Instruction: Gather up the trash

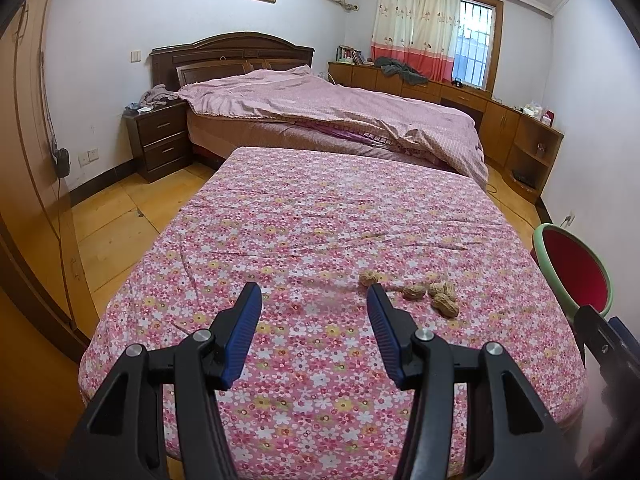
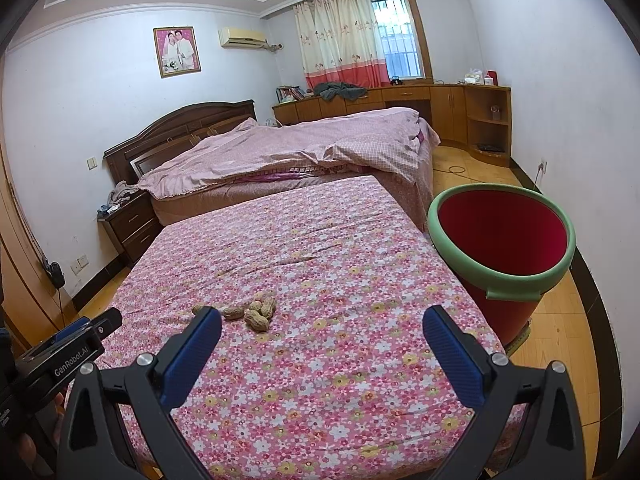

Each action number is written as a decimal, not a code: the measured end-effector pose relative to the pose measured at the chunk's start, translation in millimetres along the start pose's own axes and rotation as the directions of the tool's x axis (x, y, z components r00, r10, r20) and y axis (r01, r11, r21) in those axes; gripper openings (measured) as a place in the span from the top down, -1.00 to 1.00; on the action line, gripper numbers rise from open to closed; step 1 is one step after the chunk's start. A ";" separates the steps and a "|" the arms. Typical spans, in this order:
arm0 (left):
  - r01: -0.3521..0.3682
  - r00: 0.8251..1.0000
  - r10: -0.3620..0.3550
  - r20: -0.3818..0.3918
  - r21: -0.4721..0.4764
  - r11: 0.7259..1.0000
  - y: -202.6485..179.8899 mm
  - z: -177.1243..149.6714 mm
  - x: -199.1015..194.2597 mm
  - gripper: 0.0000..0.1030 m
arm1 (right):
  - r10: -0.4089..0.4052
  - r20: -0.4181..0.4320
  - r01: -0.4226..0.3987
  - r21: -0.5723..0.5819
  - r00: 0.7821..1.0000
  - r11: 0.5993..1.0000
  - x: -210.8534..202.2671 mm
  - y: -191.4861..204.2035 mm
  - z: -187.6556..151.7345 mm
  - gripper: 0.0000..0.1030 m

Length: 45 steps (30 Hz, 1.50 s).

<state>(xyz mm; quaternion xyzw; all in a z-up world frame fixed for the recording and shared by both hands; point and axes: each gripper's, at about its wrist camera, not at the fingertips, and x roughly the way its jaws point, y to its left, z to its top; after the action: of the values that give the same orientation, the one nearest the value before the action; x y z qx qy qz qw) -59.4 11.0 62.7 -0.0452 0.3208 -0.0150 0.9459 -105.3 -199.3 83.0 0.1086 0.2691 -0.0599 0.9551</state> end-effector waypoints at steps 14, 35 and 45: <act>-0.001 1.000 0.001 0.005 0.000 1.000 0.0 1.1 -1.1 -0.06 | -0.001 -0.001 0.001 0.001 1.000 1.000 -0.4 0.1 0.1 -0.99; -0.004 1.000 0.004 0.008 -0.005 1.000 0.1 1.5 -2.7 -0.06 | -0.001 -0.001 0.001 0.000 1.000 1.000 -0.5 0.1 0.1 -0.99; -0.003 1.000 0.003 0.009 -0.005 1.000 0.2 1.3 -2.4 -0.06 | -0.001 -0.001 0.001 0.000 1.000 1.000 -0.2 0.2 0.2 -0.99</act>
<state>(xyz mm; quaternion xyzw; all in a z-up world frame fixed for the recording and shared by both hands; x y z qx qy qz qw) -60.5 11.4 65.1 -0.0469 0.3169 -0.0124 0.9472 -105.4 -199.2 83.4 0.1084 0.2694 -0.0601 0.9550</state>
